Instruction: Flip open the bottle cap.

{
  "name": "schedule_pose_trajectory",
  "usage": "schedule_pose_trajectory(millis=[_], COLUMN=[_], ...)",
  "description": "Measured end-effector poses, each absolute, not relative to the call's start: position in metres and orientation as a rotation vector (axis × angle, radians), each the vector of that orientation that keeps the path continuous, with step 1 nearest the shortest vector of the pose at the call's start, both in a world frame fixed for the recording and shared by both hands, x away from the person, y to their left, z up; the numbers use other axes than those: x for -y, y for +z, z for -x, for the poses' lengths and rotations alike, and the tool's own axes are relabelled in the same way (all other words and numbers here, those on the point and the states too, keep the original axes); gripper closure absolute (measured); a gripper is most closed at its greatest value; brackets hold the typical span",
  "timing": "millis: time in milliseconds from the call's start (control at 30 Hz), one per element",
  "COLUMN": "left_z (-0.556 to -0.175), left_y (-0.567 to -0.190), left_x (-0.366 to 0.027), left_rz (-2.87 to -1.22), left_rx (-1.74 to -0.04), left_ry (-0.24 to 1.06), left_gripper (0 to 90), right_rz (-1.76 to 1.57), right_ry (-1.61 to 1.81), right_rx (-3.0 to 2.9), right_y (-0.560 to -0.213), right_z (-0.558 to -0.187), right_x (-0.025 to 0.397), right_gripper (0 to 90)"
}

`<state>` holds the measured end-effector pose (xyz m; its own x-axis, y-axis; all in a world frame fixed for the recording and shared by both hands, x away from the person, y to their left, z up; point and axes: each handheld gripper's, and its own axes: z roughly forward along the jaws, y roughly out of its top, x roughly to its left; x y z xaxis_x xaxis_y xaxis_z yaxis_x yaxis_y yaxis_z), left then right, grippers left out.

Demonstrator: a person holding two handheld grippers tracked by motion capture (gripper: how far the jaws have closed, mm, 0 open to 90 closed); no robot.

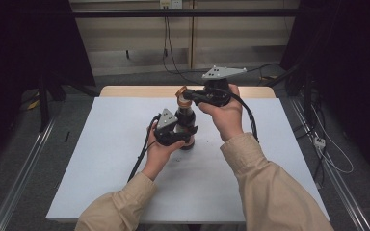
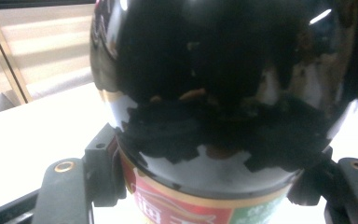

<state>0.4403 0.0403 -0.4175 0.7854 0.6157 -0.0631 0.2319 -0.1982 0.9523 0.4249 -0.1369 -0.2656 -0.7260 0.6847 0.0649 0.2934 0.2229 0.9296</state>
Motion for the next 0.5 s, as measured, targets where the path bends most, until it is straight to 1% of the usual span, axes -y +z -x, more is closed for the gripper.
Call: schedule_pose_trajectory(millis=[400, 500], left_z=[-0.44, -0.441], left_y=[-0.417, -0.418], left_x=[-0.04, -0.041], left_rz=[-1.776, -1.778], left_rx=[-0.659, -0.652], left_ry=[0.397, 0.391], left_gripper=[29.6, 29.2], right_rz=[-0.896, -0.894], right_ry=[1.529, 1.525], right_rx=[-2.128, -2.122], right_y=[-0.259, -0.258], right_z=[-0.431, -0.428], right_x=[0.123, 0.126], right_gripper=[90.0, 90.0])
